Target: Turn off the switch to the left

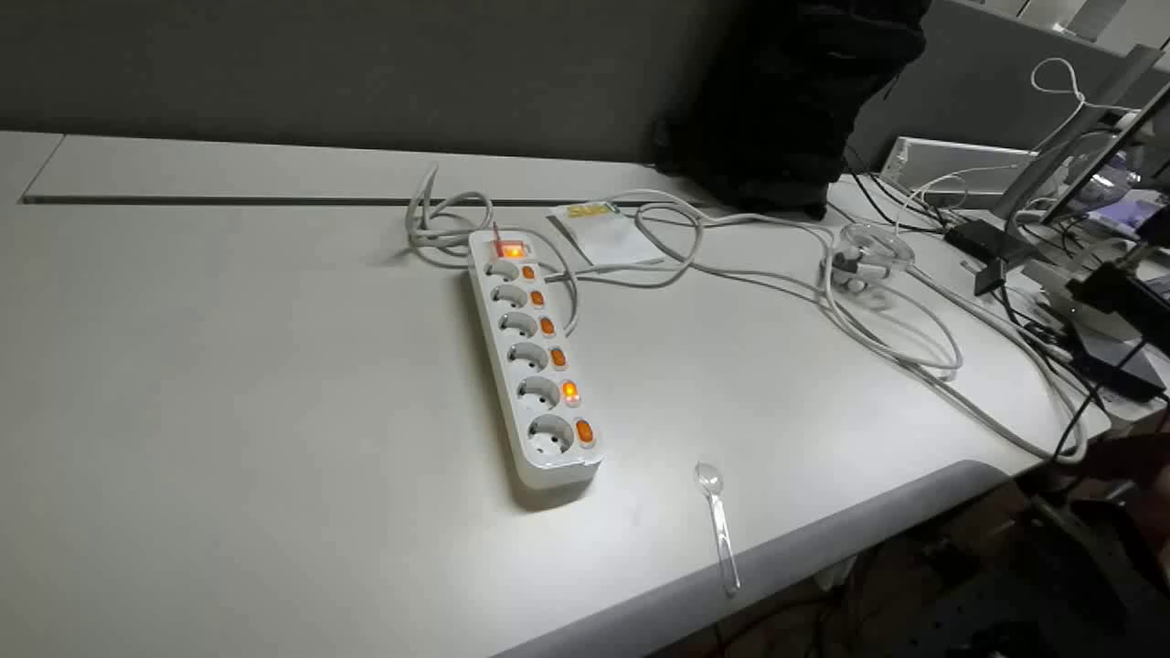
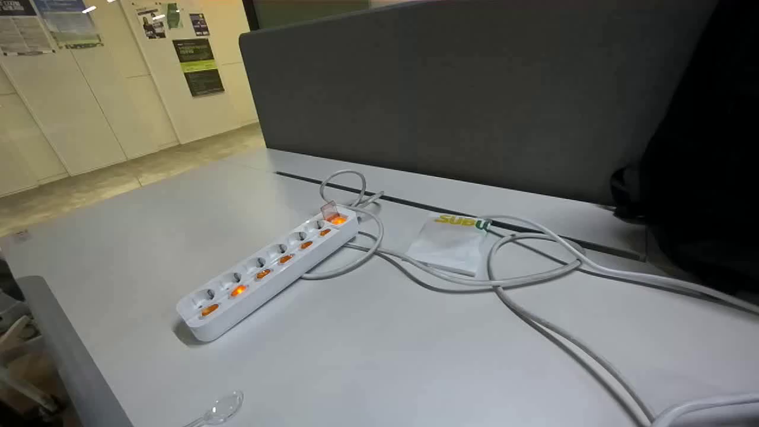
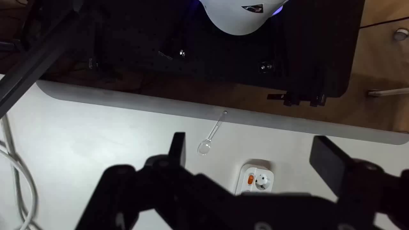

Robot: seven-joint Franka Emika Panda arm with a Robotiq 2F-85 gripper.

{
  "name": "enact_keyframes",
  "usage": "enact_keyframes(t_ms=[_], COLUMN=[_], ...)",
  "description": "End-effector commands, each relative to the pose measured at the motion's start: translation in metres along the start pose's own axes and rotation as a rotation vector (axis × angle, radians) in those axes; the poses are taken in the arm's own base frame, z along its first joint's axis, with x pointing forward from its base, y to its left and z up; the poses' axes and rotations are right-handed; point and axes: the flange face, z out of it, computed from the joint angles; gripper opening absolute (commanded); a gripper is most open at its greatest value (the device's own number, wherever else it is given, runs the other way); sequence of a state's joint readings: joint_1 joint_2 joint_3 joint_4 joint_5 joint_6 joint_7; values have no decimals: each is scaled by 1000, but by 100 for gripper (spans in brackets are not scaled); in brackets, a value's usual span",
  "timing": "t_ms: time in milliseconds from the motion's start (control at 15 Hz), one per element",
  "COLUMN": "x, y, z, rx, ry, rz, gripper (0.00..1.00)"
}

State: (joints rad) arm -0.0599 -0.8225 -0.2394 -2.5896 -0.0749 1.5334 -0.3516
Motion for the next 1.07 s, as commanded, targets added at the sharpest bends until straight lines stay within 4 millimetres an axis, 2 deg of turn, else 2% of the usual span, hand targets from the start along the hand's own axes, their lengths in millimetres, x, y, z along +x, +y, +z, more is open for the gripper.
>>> enact_keyframes(t_ms=[0,867,1000], x=[0,0,7], y=[0,0,2], z=[0,0,6], rx=[0,0,-15], ry=[0,0,1], rz=[0,-1,22], gripper=[100,100,100])
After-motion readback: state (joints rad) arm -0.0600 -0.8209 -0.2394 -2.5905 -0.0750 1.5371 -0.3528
